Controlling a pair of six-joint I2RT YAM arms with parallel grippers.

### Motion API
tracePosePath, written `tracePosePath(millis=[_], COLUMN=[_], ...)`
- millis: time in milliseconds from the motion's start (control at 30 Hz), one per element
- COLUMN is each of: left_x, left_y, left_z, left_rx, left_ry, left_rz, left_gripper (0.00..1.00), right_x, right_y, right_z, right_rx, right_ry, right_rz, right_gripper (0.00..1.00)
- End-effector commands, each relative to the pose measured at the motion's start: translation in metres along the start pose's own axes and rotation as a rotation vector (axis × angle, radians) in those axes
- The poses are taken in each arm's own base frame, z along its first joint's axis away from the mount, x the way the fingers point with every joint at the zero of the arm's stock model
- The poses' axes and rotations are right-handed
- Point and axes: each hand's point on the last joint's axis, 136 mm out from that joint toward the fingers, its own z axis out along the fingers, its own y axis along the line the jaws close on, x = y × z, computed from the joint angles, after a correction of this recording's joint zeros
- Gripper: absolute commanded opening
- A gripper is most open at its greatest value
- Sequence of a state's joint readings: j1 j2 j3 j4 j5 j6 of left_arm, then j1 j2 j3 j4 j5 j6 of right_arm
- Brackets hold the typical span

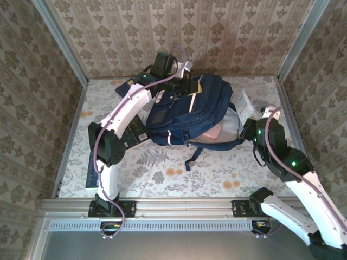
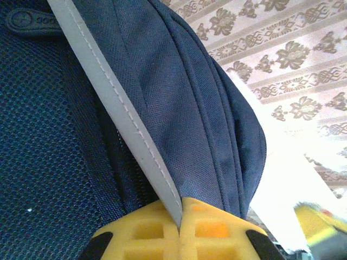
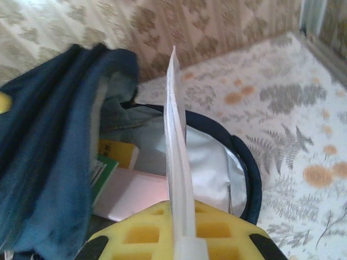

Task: Pack the student bag
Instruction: Place the loose stationery in the student bag.

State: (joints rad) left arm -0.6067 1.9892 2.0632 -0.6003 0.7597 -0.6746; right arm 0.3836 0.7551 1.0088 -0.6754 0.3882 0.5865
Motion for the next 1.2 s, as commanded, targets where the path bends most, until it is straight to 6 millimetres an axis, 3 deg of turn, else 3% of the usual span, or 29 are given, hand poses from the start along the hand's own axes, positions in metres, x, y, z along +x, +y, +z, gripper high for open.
tracePosePath(millis=[0,133,233,367,533,767,833,900,1000,1167], left_x=[-0.019,-0.017,-0.016,-0.014,-0.016,-0.025,-0.027,-0.028,-0.029,-0.027], left_y=[-0.082,-0.083,-0.086,-0.088,-0.091,-0.095,-0.098,-0.1,-0.1,-0.091], left_z=[-0.051,-0.051,-0.052,-0.051,-0.049,-0.035,-0.027,-0.019,-0.014,-0.013], left_rx=[0.201,0.219,0.231,0.242,0.251,0.267,0.276,0.279,0.282,0.256], left_ry=[-0.106,-0.093,-0.085,-0.075,-0.069,-0.054,-0.038,-0.023,-0.019,-0.018], left_rz=[0.165,0.163,0.166,0.17,0.172,0.172,0.175,0.177,0.177,0.188], left_gripper=[0.0,0.0,0.0,0.0,0.0,0.0,0.0,0.0,0.0,0.0], right_x=[0.009,0.02,0.022,0.033,0.059,0.091,0.104,0.115,0.113,0.101], right_y=[0.018,0.052,0.077,0.088,0.111,0.175,0.18,0.172,0.144,0.092], right_z=[0.019,0.055,0.064,0.079,0.115,0.168,0.185,0.204,0.212,0.186], right_rx=[-0.181,-0.496,-0.672,-0.693,-0.689,-0.726,-0.681,-0.611,-0.516,-0.381], right_ry=[0.143,0.283,0.32,0.343,0.432,0.522,0.535,0.538,0.487,0.397], right_rz=[0.244,0.418,0.457,0.447,0.427,0.394,0.395,0.424,0.457,0.358], right_gripper=[0.0,0.0,0.0,0.0,0.0,0.01,0.24,0.57,0.77,0.89])
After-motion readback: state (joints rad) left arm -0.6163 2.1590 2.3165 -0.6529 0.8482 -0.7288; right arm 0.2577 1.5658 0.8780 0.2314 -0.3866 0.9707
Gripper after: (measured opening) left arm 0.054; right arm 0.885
